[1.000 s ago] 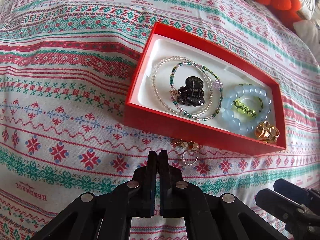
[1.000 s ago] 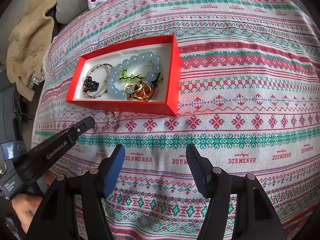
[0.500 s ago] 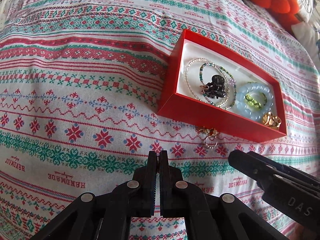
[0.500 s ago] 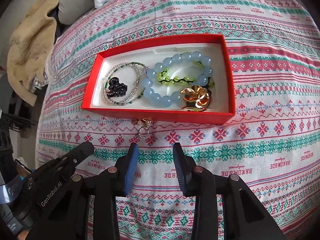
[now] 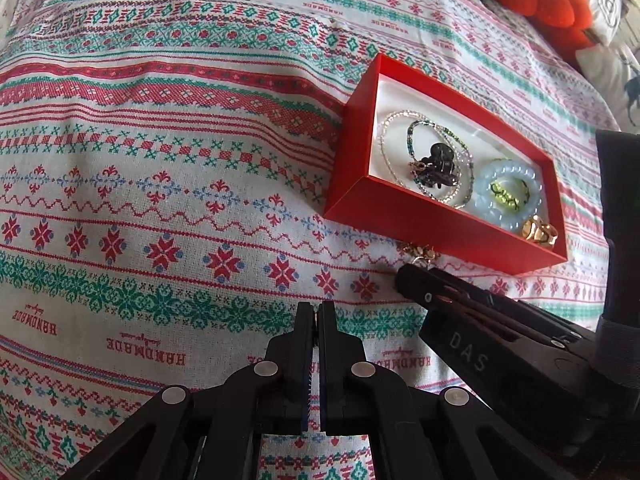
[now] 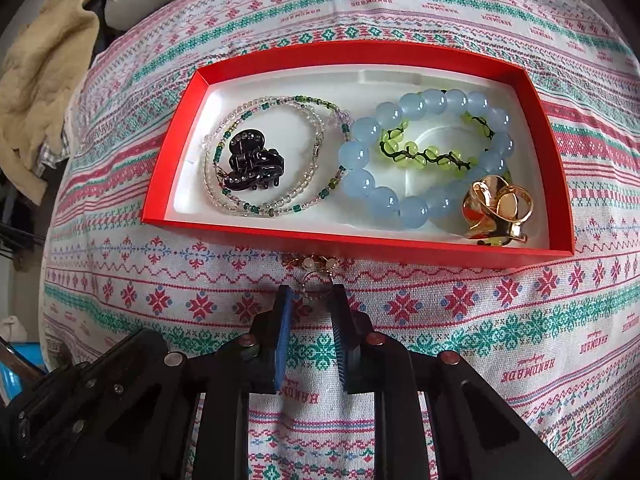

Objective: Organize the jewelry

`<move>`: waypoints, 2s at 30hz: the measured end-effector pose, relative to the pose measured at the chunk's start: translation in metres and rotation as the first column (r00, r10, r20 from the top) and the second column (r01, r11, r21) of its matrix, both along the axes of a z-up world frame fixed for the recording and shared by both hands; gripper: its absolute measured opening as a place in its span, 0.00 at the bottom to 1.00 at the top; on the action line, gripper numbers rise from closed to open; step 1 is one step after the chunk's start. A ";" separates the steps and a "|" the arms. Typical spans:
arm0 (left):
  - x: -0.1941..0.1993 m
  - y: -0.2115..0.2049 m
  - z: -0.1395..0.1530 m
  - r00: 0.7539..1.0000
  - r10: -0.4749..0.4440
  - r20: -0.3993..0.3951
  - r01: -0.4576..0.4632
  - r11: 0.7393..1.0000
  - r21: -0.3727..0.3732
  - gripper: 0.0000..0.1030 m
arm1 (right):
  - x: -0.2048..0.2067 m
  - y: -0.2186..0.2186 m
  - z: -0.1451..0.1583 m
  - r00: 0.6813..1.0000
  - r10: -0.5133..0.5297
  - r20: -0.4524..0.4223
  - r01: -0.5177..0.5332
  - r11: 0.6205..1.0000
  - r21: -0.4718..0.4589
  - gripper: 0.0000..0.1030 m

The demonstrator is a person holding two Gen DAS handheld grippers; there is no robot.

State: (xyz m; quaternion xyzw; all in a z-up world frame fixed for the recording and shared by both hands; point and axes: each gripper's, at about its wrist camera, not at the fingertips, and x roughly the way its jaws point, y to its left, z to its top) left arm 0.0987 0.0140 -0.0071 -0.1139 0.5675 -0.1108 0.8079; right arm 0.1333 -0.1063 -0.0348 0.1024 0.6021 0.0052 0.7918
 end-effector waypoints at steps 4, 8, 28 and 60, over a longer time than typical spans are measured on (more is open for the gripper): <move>-0.004 0.006 0.001 1.000 0.007 -0.002 -0.007 1.000 -0.003 0.00 | 0.003 0.004 -0.001 1.000 0.006 0.007 -0.006 1.000 -0.025 0.16; -0.006 0.010 0.000 1.000 0.014 -0.006 -0.014 1.000 0.001 0.00 | 0.004 0.007 -0.001 1.000 0.022 0.013 -0.022 0.999 -0.038 0.16; 0.002 0.013 0.001 1.000 0.020 -0.005 -0.020 1.000 0.013 0.00 | -0.012 -0.029 0.015 0.999 -0.047 -0.013 0.047 0.998 0.050 0.29; 0.008 0.003 -0.002 1.000 -0.001 0.006 0.000 1.000 0.031 0.00 | -0.023 -0.033 0.024 0.997 0.068 0.022 -0.068 0.997 0.039 0.00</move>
